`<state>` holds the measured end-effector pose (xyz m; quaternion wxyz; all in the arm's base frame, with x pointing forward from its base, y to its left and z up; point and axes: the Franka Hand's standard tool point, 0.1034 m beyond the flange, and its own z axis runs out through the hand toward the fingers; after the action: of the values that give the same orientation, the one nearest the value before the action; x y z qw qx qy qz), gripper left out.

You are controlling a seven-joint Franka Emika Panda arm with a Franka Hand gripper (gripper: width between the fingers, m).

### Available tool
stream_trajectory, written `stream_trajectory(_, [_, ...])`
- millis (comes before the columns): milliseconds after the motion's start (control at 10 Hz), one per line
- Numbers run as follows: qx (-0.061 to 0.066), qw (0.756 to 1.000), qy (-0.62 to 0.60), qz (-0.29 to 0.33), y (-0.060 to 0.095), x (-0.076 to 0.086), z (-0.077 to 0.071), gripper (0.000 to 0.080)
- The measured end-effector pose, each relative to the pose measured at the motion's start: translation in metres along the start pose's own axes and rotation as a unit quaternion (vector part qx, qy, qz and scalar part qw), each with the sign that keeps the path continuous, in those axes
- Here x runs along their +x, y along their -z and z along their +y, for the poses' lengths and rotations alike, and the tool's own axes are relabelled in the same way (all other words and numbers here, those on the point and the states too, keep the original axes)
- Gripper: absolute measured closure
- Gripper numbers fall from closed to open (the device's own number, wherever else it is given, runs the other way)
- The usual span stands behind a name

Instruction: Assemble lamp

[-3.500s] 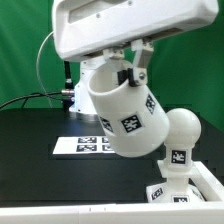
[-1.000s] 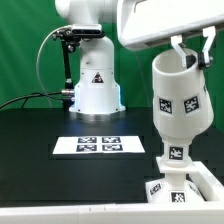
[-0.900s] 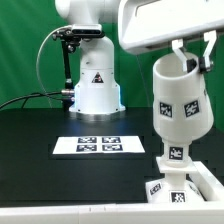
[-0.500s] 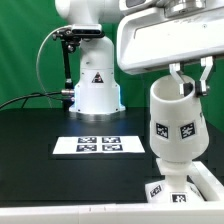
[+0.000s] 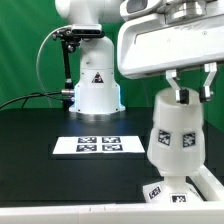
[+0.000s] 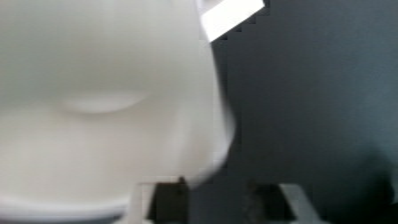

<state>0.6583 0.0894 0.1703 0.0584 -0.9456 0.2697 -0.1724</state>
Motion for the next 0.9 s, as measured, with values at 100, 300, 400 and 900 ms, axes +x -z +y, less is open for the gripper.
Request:
stream_trajectory(100, [0.000,1.000,0.000,0.000,0.000,0.000,0.000,0.0384])
stream_trajectory(300, [0.000,1.000,0.000,0.000,0.000,0.000,0.000,0.0208])
stream_trajectory(400, [0.000,1.000,0.000,0.000,0.000,0.000,0.000,0.0208])
stream_trajectory(900, [-0.003,0.999,0.009,-0.048,0.036,0.018,0.011,0.0101])
